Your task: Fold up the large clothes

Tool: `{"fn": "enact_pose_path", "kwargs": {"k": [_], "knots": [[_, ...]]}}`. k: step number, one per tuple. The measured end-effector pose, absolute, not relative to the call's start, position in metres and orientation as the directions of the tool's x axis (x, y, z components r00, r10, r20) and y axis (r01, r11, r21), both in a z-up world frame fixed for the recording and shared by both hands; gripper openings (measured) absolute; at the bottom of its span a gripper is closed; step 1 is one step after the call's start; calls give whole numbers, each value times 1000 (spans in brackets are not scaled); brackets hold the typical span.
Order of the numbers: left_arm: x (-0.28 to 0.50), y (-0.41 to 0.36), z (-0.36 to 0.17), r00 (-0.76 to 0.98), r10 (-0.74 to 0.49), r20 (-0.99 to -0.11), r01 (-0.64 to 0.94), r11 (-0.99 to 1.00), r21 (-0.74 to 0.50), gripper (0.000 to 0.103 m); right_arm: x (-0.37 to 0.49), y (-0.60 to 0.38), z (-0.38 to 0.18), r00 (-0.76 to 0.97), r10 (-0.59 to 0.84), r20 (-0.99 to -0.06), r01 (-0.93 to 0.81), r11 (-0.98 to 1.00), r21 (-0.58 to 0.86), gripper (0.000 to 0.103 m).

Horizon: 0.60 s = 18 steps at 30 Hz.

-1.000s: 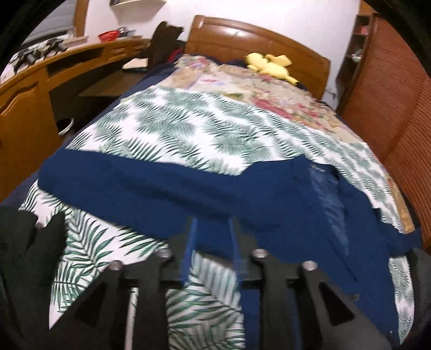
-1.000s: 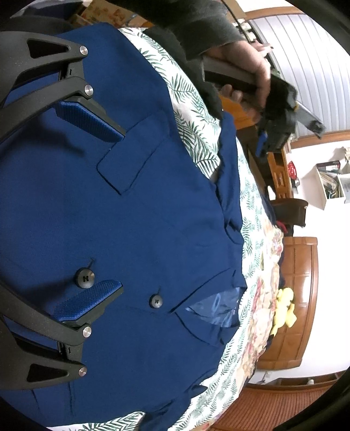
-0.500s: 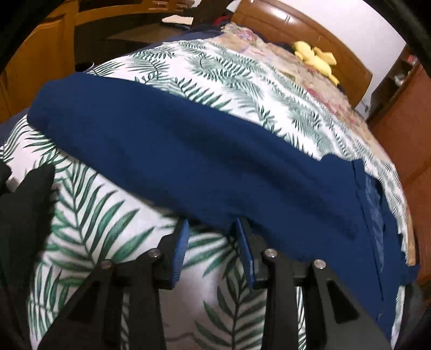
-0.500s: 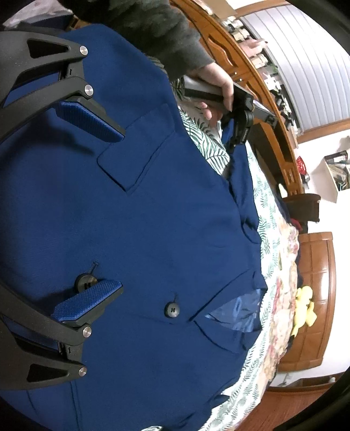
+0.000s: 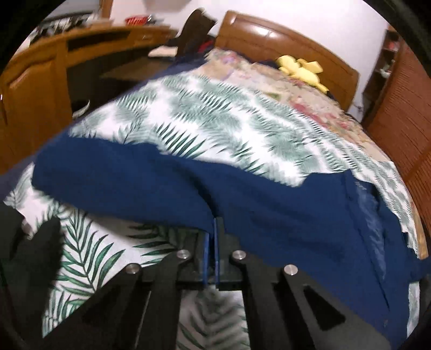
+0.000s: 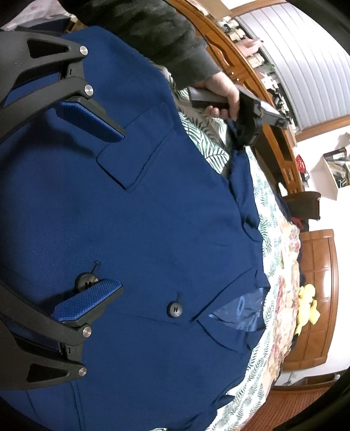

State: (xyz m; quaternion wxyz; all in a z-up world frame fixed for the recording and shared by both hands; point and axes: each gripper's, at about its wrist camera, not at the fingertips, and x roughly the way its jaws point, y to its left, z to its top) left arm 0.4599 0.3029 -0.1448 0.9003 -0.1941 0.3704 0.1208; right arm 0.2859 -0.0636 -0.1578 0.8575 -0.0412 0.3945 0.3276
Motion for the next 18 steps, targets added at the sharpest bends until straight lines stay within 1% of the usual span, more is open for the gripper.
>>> {"fn": "enact_pose_path", "kwargs": {"k": [5,7,11,14,16,18], "knots": [[446,249,-91,737,44,-674,-256,942,-219,0,280,-70,-144,510,528,-679,-598,785,161,103],[437,219,-71,754,7,-657,-193,958,-211,0,277,-74,-137,532,521,-667,-595,791,143,103],[419,167,-52,758,-77,-648,-76,976,-205,0,271,-84,-122,562,525,-639,-592,795,133,103],[412,143,-46,751,-71,-656,-41,987,-153,0,265,-86,-114,587,517,-623,-592,799,104,103],[408,132,-45,734,-101,-672,0,989,-149,5,263,-86,-112,598,514,-615,-593,800,91,103],[403,126,-44,721,-95,-687,11,992,-125,16,262,-86,-110,603,513,-610,-594,800,86,103]]}}
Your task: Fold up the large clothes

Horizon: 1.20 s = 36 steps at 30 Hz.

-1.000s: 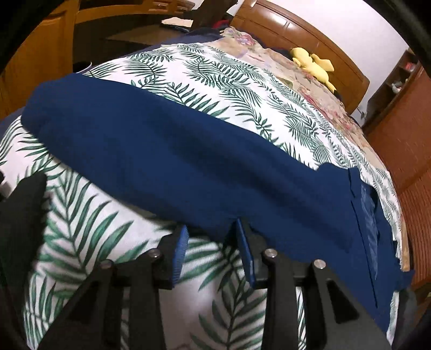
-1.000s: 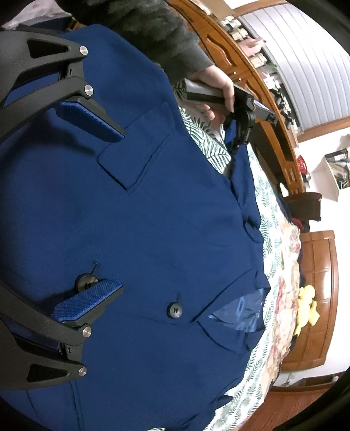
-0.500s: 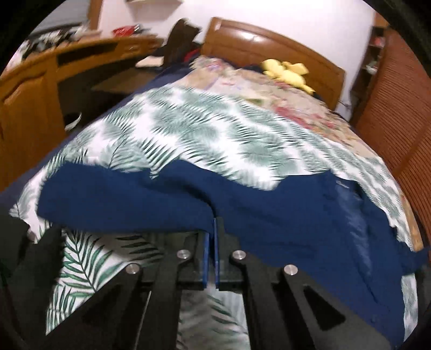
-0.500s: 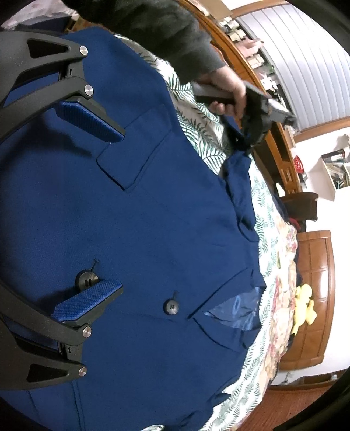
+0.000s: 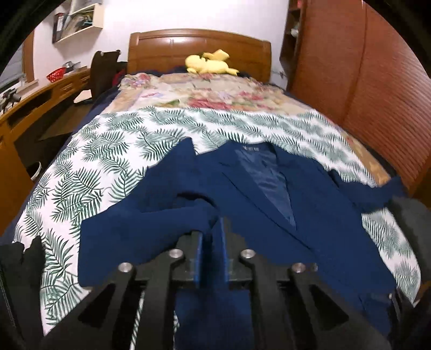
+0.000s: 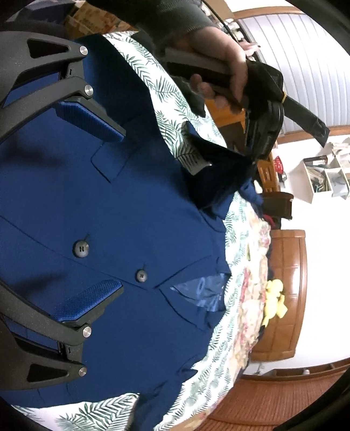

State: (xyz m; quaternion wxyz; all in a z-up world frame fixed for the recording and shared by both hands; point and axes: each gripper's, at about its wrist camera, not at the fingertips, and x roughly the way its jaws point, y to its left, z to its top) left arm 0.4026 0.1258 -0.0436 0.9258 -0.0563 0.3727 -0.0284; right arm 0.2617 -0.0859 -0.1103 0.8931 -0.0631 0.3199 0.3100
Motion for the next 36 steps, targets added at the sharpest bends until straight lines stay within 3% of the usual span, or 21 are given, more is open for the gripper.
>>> {"fn": "enact_pose_path", "kwargs": {"k": [2,6,20,36], "knots": [[395,123,-41,720,-93,-688,23,994,-111,24,263,-85,-111,606,512,-609,-594,800,82,103],[383,123,-38,716,-96,-692,32,994,-104,28,264,-83,-113,603,511,-613,-594,800,83,103],[349,153,-51,730,-49,-682,34,999,-36,32,272,-73,-130,581,491,-649,-598,798,69,103],[380,258,-167,566,100,-818,-187,982,-9,33,276,-65,-146,558,469,-685,-605,795,51,103]]}}
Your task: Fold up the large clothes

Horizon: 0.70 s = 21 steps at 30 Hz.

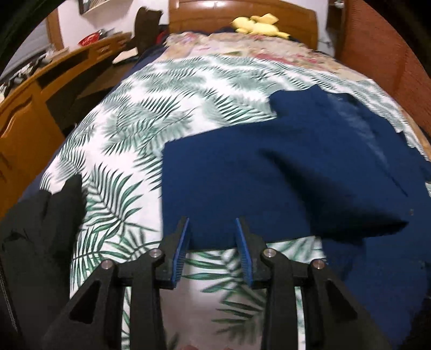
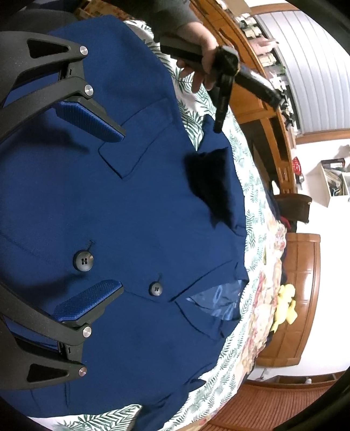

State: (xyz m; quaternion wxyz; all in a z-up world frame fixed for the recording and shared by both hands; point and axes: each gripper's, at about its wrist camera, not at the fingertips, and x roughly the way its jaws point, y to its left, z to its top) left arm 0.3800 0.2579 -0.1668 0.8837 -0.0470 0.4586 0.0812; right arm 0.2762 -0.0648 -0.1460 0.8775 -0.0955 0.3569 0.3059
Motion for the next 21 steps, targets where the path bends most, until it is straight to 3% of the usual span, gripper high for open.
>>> {"fn": "enact_pose_path", "kwargs": {"k": [16,21], "knots": [[398,276,-192,533,180,-827,-238,969,57,41,278,-63,-149,551,468,-691,-607,793,52,103],[394,259,-182,563,184,-806,-179,979,98,9,276,-65,-148,555,470,-687,-609,792,50,103]]}}
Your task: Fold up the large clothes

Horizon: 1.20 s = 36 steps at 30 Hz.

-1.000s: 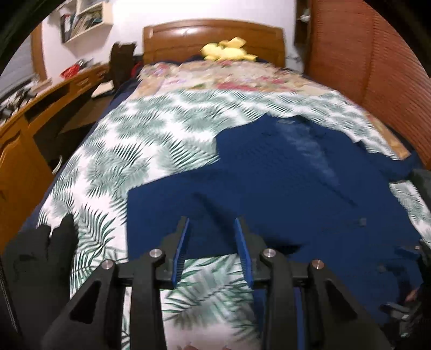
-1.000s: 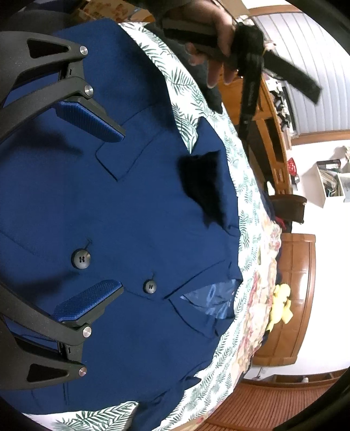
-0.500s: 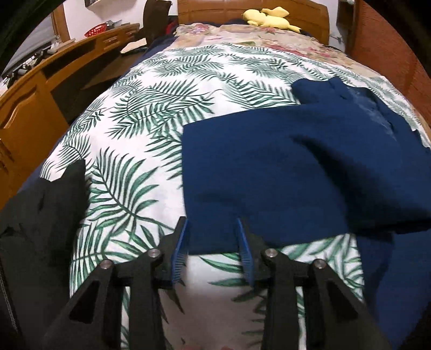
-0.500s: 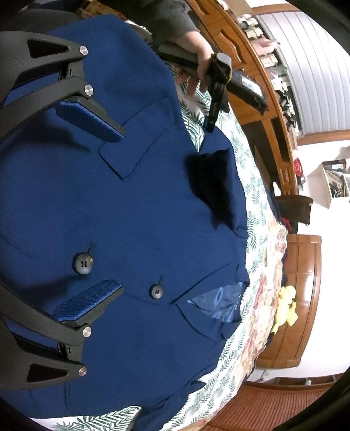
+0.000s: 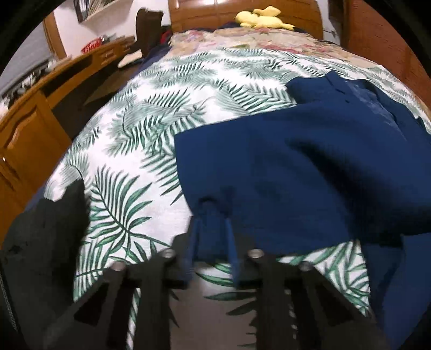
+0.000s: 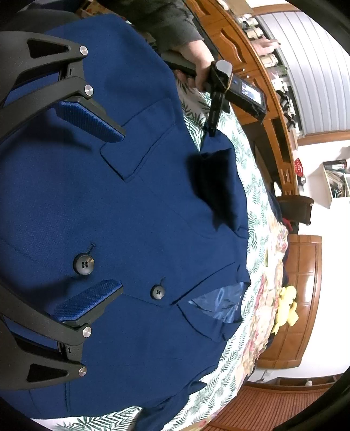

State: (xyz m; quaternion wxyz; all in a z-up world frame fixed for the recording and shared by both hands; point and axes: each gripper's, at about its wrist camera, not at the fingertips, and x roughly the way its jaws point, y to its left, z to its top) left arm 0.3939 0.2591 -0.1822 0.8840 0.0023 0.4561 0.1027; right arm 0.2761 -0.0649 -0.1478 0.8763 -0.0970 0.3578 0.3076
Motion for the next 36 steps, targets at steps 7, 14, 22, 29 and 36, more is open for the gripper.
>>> {"fn": "enact_pose_path", "kwargs": {"k": [7,14,22,29,36], "knots": [[374,206,-110,697,161,-699,-122,987,106,5,272,-78,-135,589,464,-662,-595,803,34,103],[349,130,-37,793,71,-605,-17,995,94,5,267,-107,-112,636,458,-621,-565,824,30,103],[310,54,-6,825,-60,-562,106,993,50,5,263,-147,-82,704,427,-568,-510,860,14,103],[281,10,-24,800,-121,-587,178,983,39,5,265,-177,-75,736,378,-562,-444,896,22,103],[255,7,-46,781,-148,-607,180,984,-7,19,261,-182,-75,737,361,-572,-427,904,21,103]]}}
